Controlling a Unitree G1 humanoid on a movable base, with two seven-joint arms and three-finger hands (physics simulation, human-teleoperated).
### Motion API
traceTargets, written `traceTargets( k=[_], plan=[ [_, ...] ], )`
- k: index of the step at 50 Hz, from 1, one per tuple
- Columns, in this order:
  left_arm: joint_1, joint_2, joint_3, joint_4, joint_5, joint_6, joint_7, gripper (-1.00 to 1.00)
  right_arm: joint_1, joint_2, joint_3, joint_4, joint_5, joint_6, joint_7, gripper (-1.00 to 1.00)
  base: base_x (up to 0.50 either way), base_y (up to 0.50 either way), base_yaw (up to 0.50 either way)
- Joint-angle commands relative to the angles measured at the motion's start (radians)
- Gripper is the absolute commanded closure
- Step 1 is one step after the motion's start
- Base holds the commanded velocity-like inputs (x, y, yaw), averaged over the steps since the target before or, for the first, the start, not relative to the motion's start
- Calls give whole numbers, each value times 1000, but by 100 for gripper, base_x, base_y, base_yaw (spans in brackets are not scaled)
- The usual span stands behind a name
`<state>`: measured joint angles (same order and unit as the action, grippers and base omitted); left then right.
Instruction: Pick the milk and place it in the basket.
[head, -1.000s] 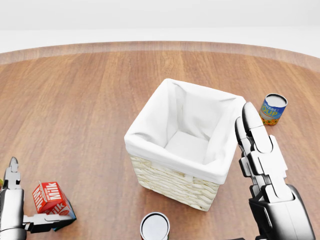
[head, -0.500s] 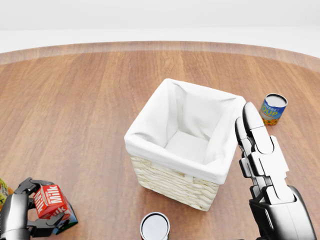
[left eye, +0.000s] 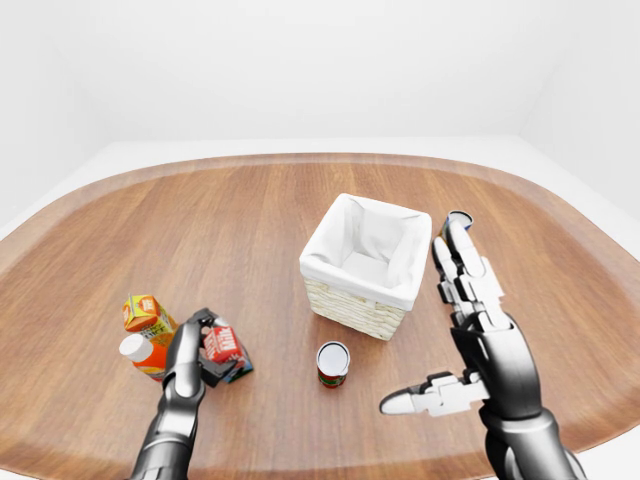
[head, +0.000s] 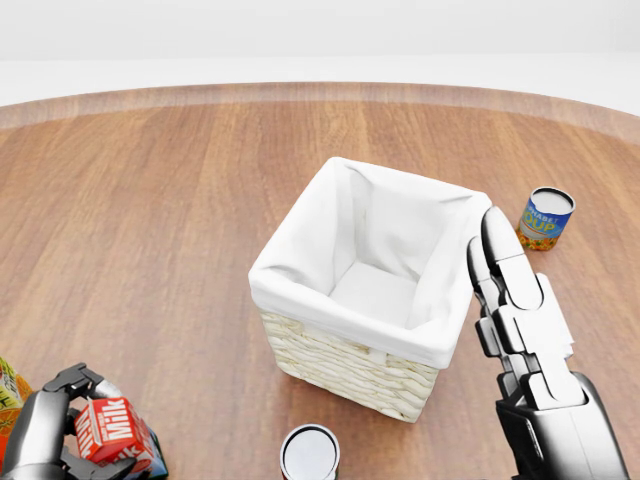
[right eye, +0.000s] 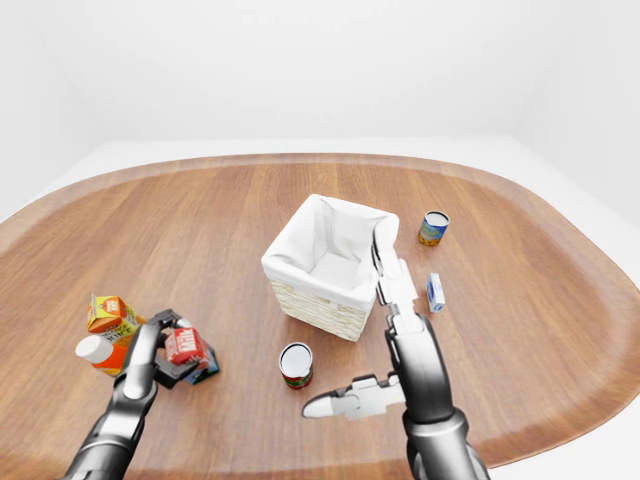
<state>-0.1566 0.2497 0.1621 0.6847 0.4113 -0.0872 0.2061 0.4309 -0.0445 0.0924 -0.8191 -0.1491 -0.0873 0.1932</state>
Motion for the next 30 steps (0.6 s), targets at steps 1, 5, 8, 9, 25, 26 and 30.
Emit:
traceTargets(
  k=[1,5,8,9,25,26,30],
  plan=[
    [31,-12,16,-181,-45,0,-52,100,0,-3,5,8,-3,0,-3,-100,0,0,0],
    [47,-20,29,-263,-43,0,-79,100,-3,-3,4,17,-5,0,-4,-100,0,0,0],
    [43,-21,35,-287,-42,0,-91,100,-1,-3,5,9,-4,0,-3,-100,0,0,0],
    [43,-21,37,-295,-44,0,-96,100,-2,-3,4,8,-4,0,-3,-100,0,0,0],
    [60,-43,62,-638,-25,0,-224,100,-5,6,-20,-27,17,0,14,-100,0,0,0],
    [65,-45,65,-661,-26,0,-234,100,-1,7,-19,-31,16,0,15,-100,0,0,0],
    [43,-36,82,-680,-25,0,-240,100,-7,7,-12,-8,6,0,10,-100,0,0,0]
  ],
)
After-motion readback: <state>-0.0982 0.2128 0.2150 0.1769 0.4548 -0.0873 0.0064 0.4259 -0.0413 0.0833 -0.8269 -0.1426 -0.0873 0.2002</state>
